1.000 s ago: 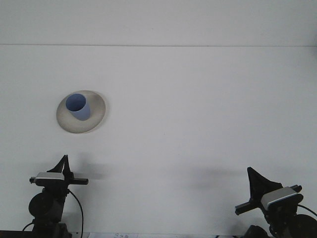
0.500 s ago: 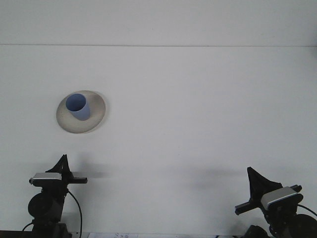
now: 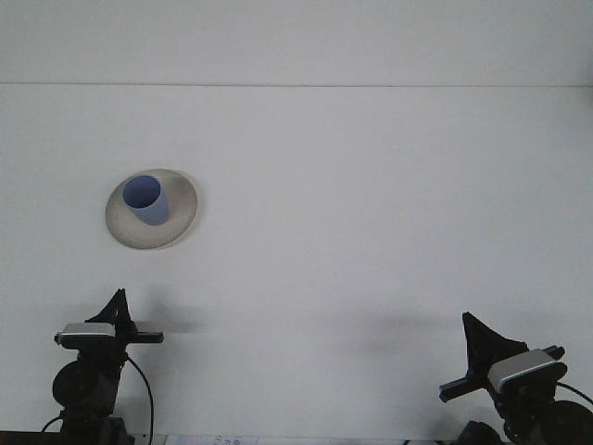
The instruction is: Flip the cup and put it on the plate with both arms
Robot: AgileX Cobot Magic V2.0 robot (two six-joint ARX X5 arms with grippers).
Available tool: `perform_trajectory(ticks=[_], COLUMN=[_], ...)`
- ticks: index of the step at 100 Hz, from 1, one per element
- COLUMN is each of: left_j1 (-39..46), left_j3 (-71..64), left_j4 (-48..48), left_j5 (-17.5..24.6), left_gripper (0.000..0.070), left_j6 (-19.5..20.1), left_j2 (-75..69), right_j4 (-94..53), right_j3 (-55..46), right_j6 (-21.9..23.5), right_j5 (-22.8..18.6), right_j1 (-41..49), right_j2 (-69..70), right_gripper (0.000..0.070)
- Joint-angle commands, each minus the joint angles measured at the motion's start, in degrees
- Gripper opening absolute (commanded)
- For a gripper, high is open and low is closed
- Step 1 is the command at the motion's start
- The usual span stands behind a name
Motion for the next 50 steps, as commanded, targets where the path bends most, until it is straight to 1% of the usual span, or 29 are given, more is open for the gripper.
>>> perform_trajectory(ticks=[1,9,15,20,24,29,34,42,50], left_j1=[0.02,0.02,0.02,0.02,0.02,0.02,0.02,0.02,0.02], left_j3=[-1.11,-1.11,-1.11,-1.11,-1.11,-1.11,-1.11,-1.11,-1.11], left_j4=[0.66,0.66,0.66,0.66,0.66,0.66,0.66,0.66,0.66], left_j5=[-0.07,-0.07,-0.07,-0.07,-0.07,-0.07,-0.07,-0.07,-0.07], left_gripper=[0.0015,0.0015,0.0015,0.0016,0.0016,0.0015,0.0016,0.0016,0.0015], left_j6=[-0.28,-0.26,-0.26,-0.26,-0.26,-0.26,-0.26,-0.26,-0.26], left_j2=[-0.13,-0.13,-0.13,-0.13,-0.13,-0.13,-0.13,-0.13,-0.13], right_j4=[0.57,1.27,4.96,9.16,13.27,18.1,22.49,28.48,33.73], right_j3=[0.09,-0.04,-1.2,-3.06,-5.25,-8.57,-12.48,-19.32,-25.75], right_j6=[0.11,-2.84,-3.06,-4.24,-5.99,-8.24,-9.27,-8.96,-7.02], right_j5=[0.02,0.35,-0.72,-2.84,-5.79,-10.45,-15.5,-22.84,-28.04], right_j1=[0.46,-1.99,-5.86,-10.12,-14.01,-18.95,-23.93,-31.67,-37.81], right_j2=[-0.04,-0.04,-0.09,-0.59,-1.27,-2.43,-3.72,-5.73,-6.97], right_gripper=[0.0007,0.0007,0.0007,0.0007,0.0007,0.0007,0.0007,0.0007,0.0007])
